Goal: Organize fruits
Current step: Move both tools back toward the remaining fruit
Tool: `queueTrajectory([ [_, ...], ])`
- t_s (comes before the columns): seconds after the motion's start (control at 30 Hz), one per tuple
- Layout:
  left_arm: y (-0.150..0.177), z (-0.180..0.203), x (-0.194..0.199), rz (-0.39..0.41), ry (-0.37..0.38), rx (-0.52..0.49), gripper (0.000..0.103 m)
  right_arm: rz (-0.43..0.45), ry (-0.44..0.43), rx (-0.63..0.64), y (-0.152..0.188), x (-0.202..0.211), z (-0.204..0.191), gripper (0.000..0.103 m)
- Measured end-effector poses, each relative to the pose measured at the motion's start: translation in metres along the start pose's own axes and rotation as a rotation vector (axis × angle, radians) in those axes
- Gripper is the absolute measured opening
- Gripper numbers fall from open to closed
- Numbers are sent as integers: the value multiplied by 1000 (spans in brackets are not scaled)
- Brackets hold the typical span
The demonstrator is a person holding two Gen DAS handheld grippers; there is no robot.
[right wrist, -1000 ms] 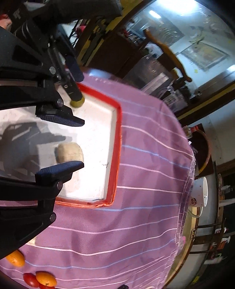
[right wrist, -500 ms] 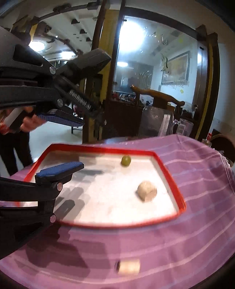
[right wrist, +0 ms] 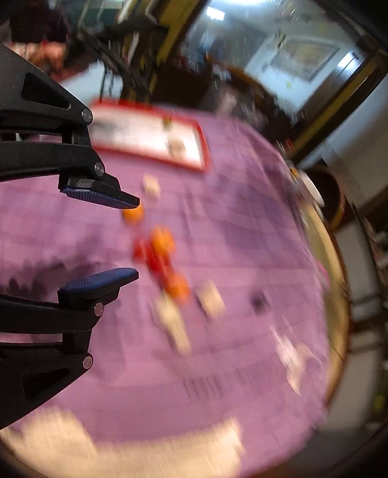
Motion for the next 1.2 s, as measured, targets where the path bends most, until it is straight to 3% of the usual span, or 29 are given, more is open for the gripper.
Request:
queueTrajectory([
  [0.13, 8, 31, 15, 39, -16, -52, 60, 35, 241, 45, -12, 47, 74, 46],
  [0.23, 13, 50, 23, 67, -32, -85, 63, 94, 324, 25, -15, 81, 111, 46],
  [0.4, 22, 67, 20, 65, -48, -97, 66, 163, 240, -63, 3, 81, 122, 44],
  [0.53, 27, 65, 5, 25, -56, -43, 66, 149, 57, -151, 20, 44, 108, 44],
  [0.67, 41, 64, -19, -38, -52, -5, 66, 86, 17, -130, 34, 0, 82, 44],
  [0.83, 68, 81, -41, -89, -21, -58, 66, 5, -24, -97, 46, -48, 58, 44],
  [0.93, 79, 95, -51, -118, 24, -82, 65, -10, -33, -90, 48, -63, 53, 43],
  [1.07, 82, 111, -66, -142, 62, -100, 55, 6, -30, -69, 42, -71, 50, 39],
  [1.2, 81, 123, -83, -164, 99, -112, 55, 16, -45, -36, 34, -80, 46, 39],
])
Point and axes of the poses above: each gripper's, at about its wrist camera, not at the fingertips, and x roughly against the way its jaws point, z to its right, y to its underside, the point moved 6 cm from there along -x, roughly the way its jaws point, and after that the axes turned 11 degrees about x, right-handed, at the moved point
